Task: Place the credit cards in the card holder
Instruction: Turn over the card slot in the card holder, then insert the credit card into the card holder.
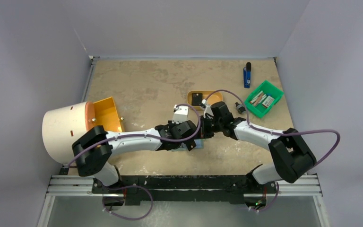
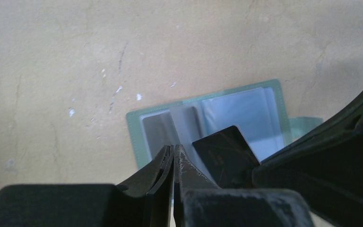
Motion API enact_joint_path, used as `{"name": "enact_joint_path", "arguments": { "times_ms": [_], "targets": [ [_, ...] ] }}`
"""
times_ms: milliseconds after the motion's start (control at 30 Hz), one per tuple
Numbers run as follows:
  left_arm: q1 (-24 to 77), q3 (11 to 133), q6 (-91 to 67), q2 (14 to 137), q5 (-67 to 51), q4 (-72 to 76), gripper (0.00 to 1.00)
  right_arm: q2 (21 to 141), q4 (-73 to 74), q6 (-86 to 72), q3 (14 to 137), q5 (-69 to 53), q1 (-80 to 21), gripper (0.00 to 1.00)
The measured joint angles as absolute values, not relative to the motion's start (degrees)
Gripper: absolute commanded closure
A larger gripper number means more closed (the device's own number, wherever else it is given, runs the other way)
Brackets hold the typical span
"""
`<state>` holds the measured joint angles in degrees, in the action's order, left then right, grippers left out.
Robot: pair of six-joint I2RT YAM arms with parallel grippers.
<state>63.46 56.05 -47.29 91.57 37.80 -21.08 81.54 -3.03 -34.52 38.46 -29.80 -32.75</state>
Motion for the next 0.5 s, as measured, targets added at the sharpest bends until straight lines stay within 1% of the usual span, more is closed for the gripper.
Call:
{"name": "enact_joint_path", "arguments": {
  "times_ms": [267,333,400,500],
  "targets": [
    [63.46,49.58,-49.25,79.31,40.93,-21.96,0.96,87.02,-4.38,-34.94,41.43,-29.74,-34.70,1.00],
    [63.44,48.49,-49.39,76.55,41.19,-21.15,0.98,88.14,-4.67,-34.98,42.17,-29.52,-35.09,1.00],
    [63.44,48.18,-49.30,75.90,41.04,-19.46,1.00,88.49,-4.71,-35.20,42.46,-28.95,-35.35,1.00],
    [63.44,48.18,-48.80,77.97,40.03,-16.43,1.00,86.85,-4.14,-36.07,42.26,-26.70,-35.42,1.00]
  ]
}}
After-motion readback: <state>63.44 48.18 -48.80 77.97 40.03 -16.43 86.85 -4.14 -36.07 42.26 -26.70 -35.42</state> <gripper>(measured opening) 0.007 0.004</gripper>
